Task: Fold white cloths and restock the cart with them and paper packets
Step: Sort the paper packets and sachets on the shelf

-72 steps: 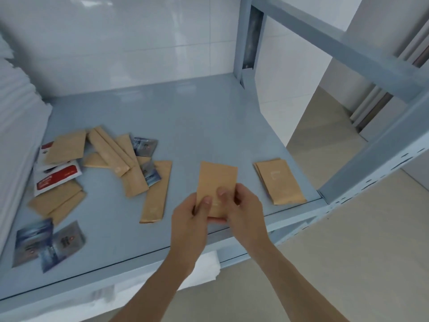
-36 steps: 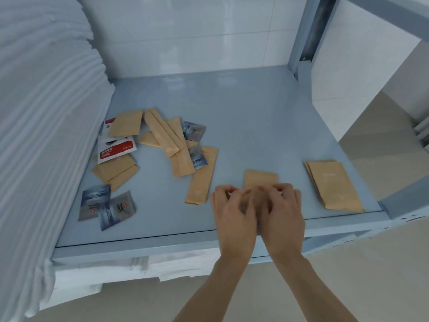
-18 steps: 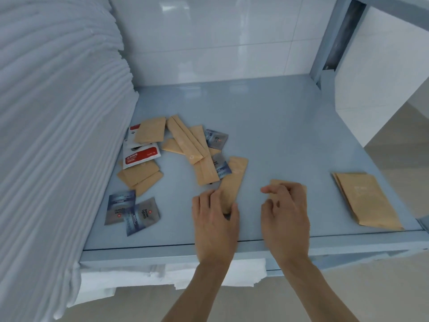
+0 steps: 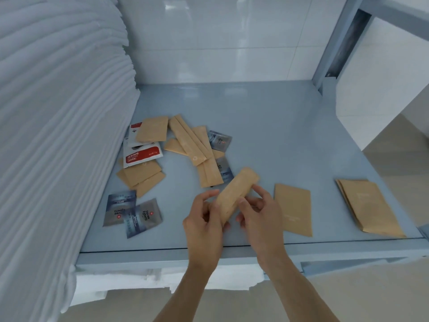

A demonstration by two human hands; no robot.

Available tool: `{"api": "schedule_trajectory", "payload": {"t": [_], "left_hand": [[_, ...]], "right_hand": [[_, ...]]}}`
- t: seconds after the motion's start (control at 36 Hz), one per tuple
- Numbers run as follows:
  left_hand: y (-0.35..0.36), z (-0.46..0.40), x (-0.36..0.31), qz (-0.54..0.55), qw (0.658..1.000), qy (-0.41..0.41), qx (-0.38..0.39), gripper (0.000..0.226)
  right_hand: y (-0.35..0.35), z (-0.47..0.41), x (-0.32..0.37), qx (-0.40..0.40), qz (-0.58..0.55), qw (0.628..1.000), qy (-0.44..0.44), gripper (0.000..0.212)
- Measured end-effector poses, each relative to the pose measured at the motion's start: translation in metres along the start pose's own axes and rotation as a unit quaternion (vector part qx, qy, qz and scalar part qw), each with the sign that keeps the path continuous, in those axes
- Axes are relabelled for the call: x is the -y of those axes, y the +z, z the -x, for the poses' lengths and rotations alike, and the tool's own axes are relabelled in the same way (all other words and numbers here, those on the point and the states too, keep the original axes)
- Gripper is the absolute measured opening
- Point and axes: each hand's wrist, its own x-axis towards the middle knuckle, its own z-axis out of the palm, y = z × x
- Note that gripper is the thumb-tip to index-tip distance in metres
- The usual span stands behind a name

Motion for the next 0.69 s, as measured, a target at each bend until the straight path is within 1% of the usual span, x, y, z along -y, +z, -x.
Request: {"api": "schedule_trajectory", "payload": {"t": [0.08, 0.17, 0.22, 0.31, 0.39, 0.44, 0.5, 0.56, 0.61, 0.67, 0.69], "left_hand": [[-0.003, -0.002, 0.000, 0.025, 0.999, -0.029, 0.030, 0.035], [-0.003, 0.001, -0.003, 0.033, 0.999, -0.021, 0.035, 0.026], [-0.002, 0.004, -0.006, 0.026, 1.000, -0.003, 0.014, 0.022], [-0.002, 0.004, -0.006, -0.013, 0.999, 0.028, -0.016, 0.020], [-0.002, 0.001, -0.002, -0.039, 0.998, 0.014, -0.043, 0.032], [-0.002, 0.000, -0.003, -0.072, 0.996, 0.025, -0.051, 0.034], [0.000, -0.001, -0.004, -0.122, 0.990, 0.063, -0.038, 0.037], [0.002, -0.006, -0.005, -0.204, 0.971, 0.121, -0.009, 0.042], [0.003, -0.018, -0.004, -0.290, 0.936, 0.198, 0.027, 0.045], [0.004, -0.034, -0.005, -0.359, 0.898, 0.236, 0.090, 0.045], [0.006, -0.043, -0.004, -0.402, 0.872, 0.246, 0.130, 0.044]], "right_hand": [[-0.001, -0.001, -0.001, -0.016, -0.015, 1.000, -0.009, 0.040], [-0.006, -0.001, -0.003, -0.030, 0.035, 0.998, -0.044, 0.039], [-0.012, 0.001, -0.006, -0.029, 0.086, 0.993, -0.070, 0.039], [-0.020, 0.006, -0.008, -0.002, 0.149, 0.983, -0.106, 0.039], [-0.021, 0.013, -0.009, 0.024, 0.183, 0.972, -0.143, 0.042], [-0.018, 0.016, -0.009, 0.019, 0.203, 0.966, -0.161, 0.042], [-0.016, 0.015, -0.008, 0.003, 0.221, 0.961, -0.168, 0.039], [-0.016, 0.011, -0.007, -0.010, 0.245, 0.957, -0.156, 0.036], [-0.015, 0.008, -0.005, -0.012, 0.265, 0.954, -0.141, 0.039], [-0.013, 0.006, -0.002, -0.011, 0.276, 0.952, -0.134, 0.041], [-0.011, 0.005, -0.001, -0.012, 0.280, 0.951, -0.131, 0.041]]}}
